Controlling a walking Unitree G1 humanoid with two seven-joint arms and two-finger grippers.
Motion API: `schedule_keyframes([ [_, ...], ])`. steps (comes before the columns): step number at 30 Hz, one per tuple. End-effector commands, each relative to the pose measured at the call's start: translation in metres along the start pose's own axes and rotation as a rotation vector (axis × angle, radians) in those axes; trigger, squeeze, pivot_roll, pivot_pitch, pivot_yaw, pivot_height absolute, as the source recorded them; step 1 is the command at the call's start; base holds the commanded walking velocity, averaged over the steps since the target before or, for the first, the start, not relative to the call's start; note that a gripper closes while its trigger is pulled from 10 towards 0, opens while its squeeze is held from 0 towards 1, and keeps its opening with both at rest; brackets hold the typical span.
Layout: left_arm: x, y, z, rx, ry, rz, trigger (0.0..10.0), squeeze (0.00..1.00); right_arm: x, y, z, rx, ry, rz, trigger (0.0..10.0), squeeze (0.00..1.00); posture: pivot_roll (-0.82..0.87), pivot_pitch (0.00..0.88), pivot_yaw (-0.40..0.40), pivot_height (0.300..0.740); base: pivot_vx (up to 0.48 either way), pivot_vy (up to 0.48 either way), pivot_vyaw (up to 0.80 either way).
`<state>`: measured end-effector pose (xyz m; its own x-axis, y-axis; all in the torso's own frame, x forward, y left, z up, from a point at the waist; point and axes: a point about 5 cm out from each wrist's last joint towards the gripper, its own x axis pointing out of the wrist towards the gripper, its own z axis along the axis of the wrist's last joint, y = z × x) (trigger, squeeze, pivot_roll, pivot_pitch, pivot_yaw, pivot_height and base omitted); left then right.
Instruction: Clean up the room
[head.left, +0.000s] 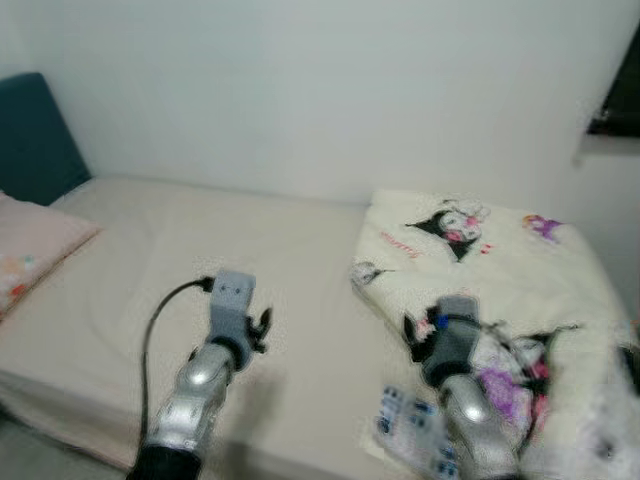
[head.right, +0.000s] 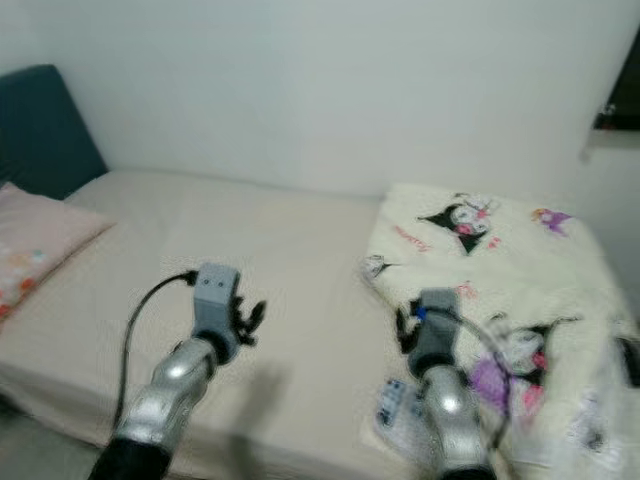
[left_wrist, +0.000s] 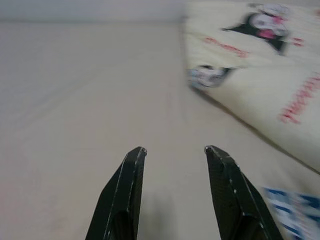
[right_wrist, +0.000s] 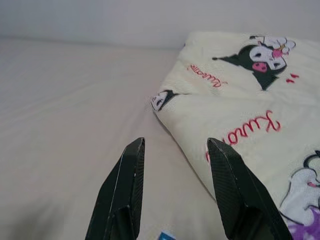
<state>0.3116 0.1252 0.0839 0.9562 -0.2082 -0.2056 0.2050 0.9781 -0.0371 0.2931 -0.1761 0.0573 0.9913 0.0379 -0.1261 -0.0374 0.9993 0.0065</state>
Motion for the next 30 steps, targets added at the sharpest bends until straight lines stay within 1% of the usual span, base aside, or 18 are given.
schedule_keyframes([
  [1, -0.001, 0.003, -0.003, -0.006, 0.013, 0.005, 10.0, 0.00, 0.000, 0.002, 0.000, 0.015, 0.003, 0.002, 10.0, 0.00, -0.02, 0.000, 0.032, 0.740, 0.000, 0.480, 0.00],
  [2, -0.001, 0.003, -0.002, -0.003, 0.009, 0.005, 10.0, 0.00, -0.001, 0.002, 0.000, 0.016, 0.003, 0.001, 10.0, 0.00, -0.02, 0.000, 0.032, 0.740, 0.000, 0.480, 0.00],
  [5, 0.000, 0.003, -0.002, 0.029, 0.007, 0.010, 10.0, 0.00, -0.003, 0.002, -0.002, 0.020, 0.006, -0.007, 10.0, 0.00, -0.02, 0.000, 0.041, 0.740, 0.000, 0.000, 0.00],
  [13, -0.001, 0.004, -0.003, 0.048, 0.006, 0.017, 10.0, 0.00, -0.005, 0.002, -0.006, 0.019, 0.019, -0.014, 10.0, 0.00, -0.03, 0.000, 0.044, 0.740, 0.000, 0.000, 0.00],
  [17, -0.002, 0.005, -0.004, 0.044, 0.008, 0.019, 10.0, 0.00, -0.009, -0.001, -0.013, 0.024, 0.056, -0.041, 10.0, 0.00, -0.03, 0.000, 0.041, 0.740, 0.000, 0.000, 0.00],
  [19, -0.002, 0.005, -0.004, 0.044, 0.008, 0.019, 10.0, 0.00, -0.009, -0.001, -0.013, 0.024, 0.056, -0.041, 10.0, 0.00, -0.03, 0.000, 0.041, 0.740, 0.000, 0.000, 0.00],
  [23, -0.005, 0.008, -0.010, 0.032, 0.016, 0.031, 10.0, 0.00, -0.012, -0.005, -0.015, 0.044, 0.059, -0.072, 10.0, 0.00, -0.03, 0.001, 0.040, 0.725, 0.000, 0.000, 0.00],
  [25, -0.005, 0.008, -0.010, 0.032, 0.016, 0.031, 10.0, 0.00, -0.012, -0.005, -0.015, 0.044, 0.059, -0.072, 10.0, 0.00, -0.03, 0.001, 0.040, 0.725, 0.000, 0.000, 0.00],
  [30, -0.008, 0.010, -0.013, 0.023, 0.020, 0.051, 10.0, 0.00, -0.012, -0.007, -0.014, 0.027, 0.063, -0.065, 10.0, 0.00, -0.04, 0.009, 0.024, 0.705, 0.000, 0.000, 0.00],
])
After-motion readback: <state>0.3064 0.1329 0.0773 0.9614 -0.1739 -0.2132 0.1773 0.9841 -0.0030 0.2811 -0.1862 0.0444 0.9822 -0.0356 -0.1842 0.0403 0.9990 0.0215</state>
